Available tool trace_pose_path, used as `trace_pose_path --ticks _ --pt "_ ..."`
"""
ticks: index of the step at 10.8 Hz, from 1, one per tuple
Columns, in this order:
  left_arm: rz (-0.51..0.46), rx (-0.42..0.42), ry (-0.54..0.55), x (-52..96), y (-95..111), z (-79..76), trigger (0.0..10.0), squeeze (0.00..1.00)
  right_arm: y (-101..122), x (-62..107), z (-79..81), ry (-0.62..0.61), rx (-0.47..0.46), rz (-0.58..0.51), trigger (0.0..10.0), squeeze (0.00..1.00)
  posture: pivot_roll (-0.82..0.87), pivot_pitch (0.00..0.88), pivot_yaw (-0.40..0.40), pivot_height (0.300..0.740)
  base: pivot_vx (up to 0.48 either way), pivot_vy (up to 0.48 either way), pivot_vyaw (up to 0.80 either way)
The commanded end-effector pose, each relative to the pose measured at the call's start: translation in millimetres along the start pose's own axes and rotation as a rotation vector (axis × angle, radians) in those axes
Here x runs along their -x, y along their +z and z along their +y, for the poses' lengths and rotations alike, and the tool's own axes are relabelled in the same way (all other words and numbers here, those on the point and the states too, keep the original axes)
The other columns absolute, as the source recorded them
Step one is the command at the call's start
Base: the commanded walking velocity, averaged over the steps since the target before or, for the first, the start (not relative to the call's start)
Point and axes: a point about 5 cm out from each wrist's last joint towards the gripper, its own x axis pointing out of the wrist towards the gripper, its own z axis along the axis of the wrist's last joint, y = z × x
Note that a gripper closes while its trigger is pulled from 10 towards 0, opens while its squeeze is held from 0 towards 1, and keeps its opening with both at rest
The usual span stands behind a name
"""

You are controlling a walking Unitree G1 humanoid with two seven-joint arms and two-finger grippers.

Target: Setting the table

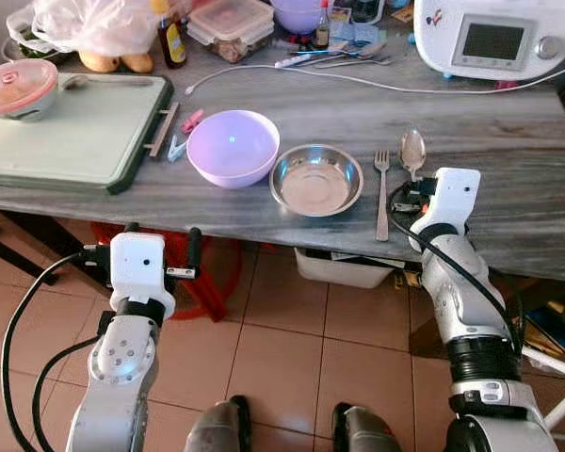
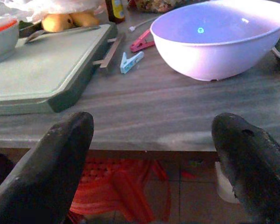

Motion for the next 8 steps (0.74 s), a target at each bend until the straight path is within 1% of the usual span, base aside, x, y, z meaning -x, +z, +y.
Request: trace_pose_path --ticks 1,2,5,6,8 --pt "0.009 -0.001 -0.012 1.5 0 -0.9 10.0 0.0 -7 3.2 1.3 0.005 -0.012 0.034 10.0 0.0 0.06 0.244 0.075 0.74 0.0 0.0 0.0" --pt "0.006 0.001 -0.014 0.8 0 -1.4 10.0 0.0 -9 3.9 2.0 0.002 -0.022 0.046 10.0 0.0 0.06 0.244 0.074 0.74 0.0 0.0 0.0" --pt "0.005 0.007 -0.016 0.0 0 -4.0 10.0 0.0 -12 6.5 10.2 0.013 -0.096 0.072 10.0 0.0 0.06 0.243 0.07 0.74 0.0 0.0 0.0" --pt "0.004 0.01 -0.014 -0.6 0 -4.7 10.0 0.0 -12 7.3 13.2 0.015 -0.105 0.077 10.0 0.0 0.05 0.243 0.067 0.74 0.0 0.0 0.0" --pt "0.003 0.016 -0.014 -1.5 1 -6.4 10.0 0.0 -12 7.3 12.2 0.014 -0.104 0.085 10.0 0.0 0.05 0.242 0.064 0.74 0.0 0.0 0.0"
